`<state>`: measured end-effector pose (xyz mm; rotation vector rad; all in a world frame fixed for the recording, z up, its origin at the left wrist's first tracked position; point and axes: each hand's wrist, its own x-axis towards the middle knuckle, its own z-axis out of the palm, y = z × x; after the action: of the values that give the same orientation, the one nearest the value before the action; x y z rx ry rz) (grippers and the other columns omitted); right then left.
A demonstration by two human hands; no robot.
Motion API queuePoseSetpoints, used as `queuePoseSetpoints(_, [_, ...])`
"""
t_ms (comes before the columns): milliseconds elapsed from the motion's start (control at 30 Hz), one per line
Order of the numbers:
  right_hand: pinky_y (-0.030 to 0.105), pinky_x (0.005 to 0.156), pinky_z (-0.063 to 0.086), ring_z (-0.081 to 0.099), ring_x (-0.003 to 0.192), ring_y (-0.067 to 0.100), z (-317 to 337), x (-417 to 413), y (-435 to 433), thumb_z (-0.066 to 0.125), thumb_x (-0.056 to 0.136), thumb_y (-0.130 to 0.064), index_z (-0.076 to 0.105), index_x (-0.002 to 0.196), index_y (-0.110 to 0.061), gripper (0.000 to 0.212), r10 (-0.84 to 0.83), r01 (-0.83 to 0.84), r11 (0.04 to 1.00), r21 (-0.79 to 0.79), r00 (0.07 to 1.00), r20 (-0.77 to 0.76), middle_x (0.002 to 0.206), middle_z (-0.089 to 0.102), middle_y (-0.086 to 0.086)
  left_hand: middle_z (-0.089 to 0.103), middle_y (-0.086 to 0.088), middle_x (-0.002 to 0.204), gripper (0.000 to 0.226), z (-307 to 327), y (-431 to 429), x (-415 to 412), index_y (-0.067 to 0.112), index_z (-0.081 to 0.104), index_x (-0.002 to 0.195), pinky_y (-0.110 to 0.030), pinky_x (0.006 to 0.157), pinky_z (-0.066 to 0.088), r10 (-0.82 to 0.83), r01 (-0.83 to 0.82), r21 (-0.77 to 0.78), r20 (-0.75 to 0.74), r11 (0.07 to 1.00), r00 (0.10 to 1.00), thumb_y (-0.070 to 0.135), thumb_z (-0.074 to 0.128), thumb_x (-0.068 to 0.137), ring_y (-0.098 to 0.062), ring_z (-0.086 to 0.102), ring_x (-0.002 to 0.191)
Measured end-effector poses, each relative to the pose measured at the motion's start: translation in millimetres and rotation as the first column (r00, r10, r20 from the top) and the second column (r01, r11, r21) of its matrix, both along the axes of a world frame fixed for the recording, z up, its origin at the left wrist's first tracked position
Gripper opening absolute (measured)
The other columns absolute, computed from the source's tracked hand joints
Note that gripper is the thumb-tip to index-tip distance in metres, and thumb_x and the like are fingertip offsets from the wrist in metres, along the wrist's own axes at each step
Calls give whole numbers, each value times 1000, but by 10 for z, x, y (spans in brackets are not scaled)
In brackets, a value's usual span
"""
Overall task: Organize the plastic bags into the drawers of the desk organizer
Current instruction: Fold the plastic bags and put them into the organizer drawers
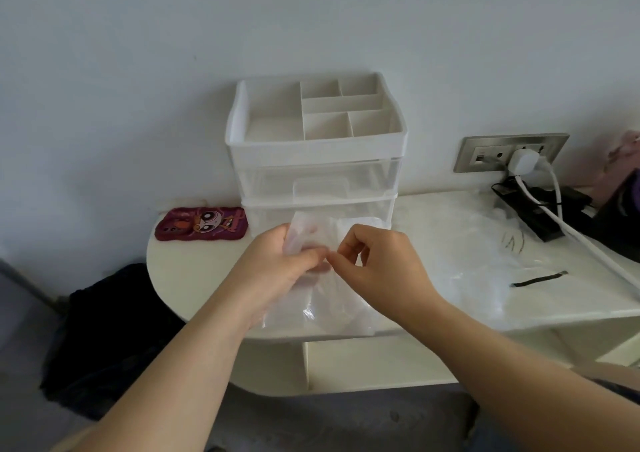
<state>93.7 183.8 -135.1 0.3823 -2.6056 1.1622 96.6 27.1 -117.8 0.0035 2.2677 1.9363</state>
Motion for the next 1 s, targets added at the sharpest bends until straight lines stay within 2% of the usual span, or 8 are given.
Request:
queuePoseSetpoints(133, [6, 65, 37, 49, 77, -9, 109, -101, 37, 68, 71, -48, 54, 86, -32, 26, 71, -74, 997, -20, 991, -114, 83, 54, -21, 74, 4, 91, 16, 8, -134, -28, 25, 65, 99, -21, 75, 55, 34, -39, -59, -85, 998, 996, 13, 63, 88, -9, 71, 81])
queuePoseSetpoints(267, [-1, 83, 30, 36, 107, -16, 211, -200, 185, 76, 65, -53, 39, 130, -42, 76, 264, -274, 958, 80, 958, 114, 115, 41, -36, 73, 6, 90, 22, 83, -313, -19, 29, 66, 102, -14, 75, 52, -256, 232, -167, -143, 958, 956, 11, 59, 90, -6, 69, 86])
queuePoseSetpoints(433, [25, 92, 47, 63, 86, -1, 291, -255, 346, 78, 73, -30, 65, 75, -40, 17, 391, -419, 908, 0, 849, 356, 84, 69, -14, 73, 8, 90, 28, 117, -432, -19, 32, 67, 102, -10, 77, 48, -343, 310, -233, -115, 922, 932, 8, 60, 89, -4, 68, 91])
queuePoseSetpoints(567, [21, 78, 47, 63, 72, 4, 411, -242, 440, 71, 79, -16, 61, 63, -22, 20, 469, -451, 880, -146, 783, 409, 69, 66, -10, 72, 12, 90, 32, 86, -393, -55, 26, 62, 105, -17, 70, 54, -135, 98, -243, -139, 965, 981, 1, 56, 87, -6, 69, 81])
queuePoseSetpoints(700, [38, 82, 45, 69, 72, 17, 500, -224, 462, 68, 74, -16, 43, 59, -19, 29, 516, -458, 857, -238, 750, 414, 68, 62, 3, 65, 9, 103, 44, 41, -282, -52, 29, 53, 122, -20, 69, 56, -27, -11, -230, -164, 973, 986, 15, 68, 83, -7, 68, 79])
queuePoseSetpoints(833, [41, 89, 46, 71, 71, 21, 525, -196, 424, 68, 77, -22, 43, 66, -10, 30, 564, -506, 825, -252, 700, 439, 64, 66, -2, 58, 5, 116, 79, 34, -134, -17, 39, 47, 128, -21, 74, 50, -84, 84, -50, -5, 995, 996, 52, 76, 56, -7, 63, 84])
queuePoseSetpoints(933, [21, 67, 48, 70, 65, 21, 540, -189, 424, 69, 79, -20, 42, 62, -18, 32, 607, -502, 795, -342, 671, 426, 66, 68, 2, 66, 4, 94, 66, 43, -45, -4, 33, 57, 118, -27, 74, 48, -109, 84, 225, 100, 971, 989, 38, 78, 55, -14, 56, 83])
queuePoseSetpoints(1000, [20, 66, 45, 68, 64, 20, 560, -191, 452, 69, 80, -18, 39, 59, -23, 37, 636, -501, 771, -394, 646, 422, 57, 62, -3, 69, 0, 89, 45, 42, -7, -20, 24, 64, 110, -29, 73, 53, -109, 59, 344, 128, 937, 986, 22, 73, 67, -19, 60, 82])
